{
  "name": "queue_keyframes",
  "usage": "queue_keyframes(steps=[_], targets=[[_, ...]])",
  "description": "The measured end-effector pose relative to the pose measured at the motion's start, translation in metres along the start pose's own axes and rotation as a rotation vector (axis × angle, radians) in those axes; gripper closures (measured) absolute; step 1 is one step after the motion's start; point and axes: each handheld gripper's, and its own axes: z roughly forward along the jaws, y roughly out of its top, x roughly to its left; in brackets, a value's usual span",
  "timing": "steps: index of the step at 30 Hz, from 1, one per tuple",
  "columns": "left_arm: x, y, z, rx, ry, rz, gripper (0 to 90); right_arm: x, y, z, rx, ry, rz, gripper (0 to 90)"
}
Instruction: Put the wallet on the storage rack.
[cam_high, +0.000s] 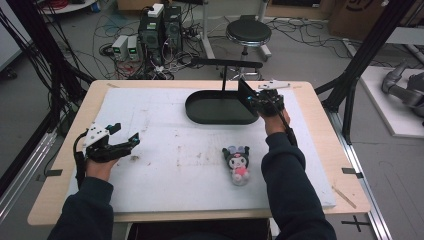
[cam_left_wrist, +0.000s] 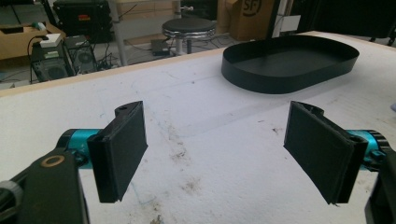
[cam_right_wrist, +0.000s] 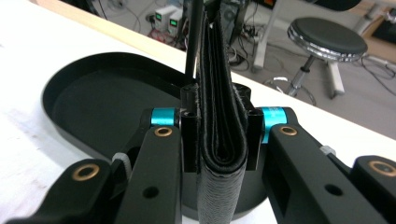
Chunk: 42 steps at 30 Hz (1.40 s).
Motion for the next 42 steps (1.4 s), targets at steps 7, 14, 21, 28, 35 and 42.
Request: queue_keyframes(steps=[7,14,21,28,35,42], targets=[[0.001,0.000,-0.001,0.001,0.000,0.001,20.9,0.002,-0.003,0.029,0.028,-0.033,0.000,76.3],[0.002,-0.001,-0.002,0.004,0.003,-0.006,20.8,0.002,-0.012,0.051,0.072,-0.108,-0.043,76.3],[0.002,-0.002,-0.002,0.001,0.011,-0.014,20.8,0.004,-0.019,0.067,0.099,-0.182,-0.074,76.3],[0.002,-0.003,-0.004,0.001,0.008,-0.011,20.9,0.013,-0.021,0.075,0.100,-0.158,-0.078,75.5],[0.002,-0.003,-0.004,0.001,0.008,-0.011,20.9,0.016,-0.017,0.069,0.059,-0.022,-0.038,54.1],[0.001,-0.002,-0.004,0.003,0.007,-0.008,20.9,0.017,-0.010,0.056,0.049,0.039,-0.060,78.4]])
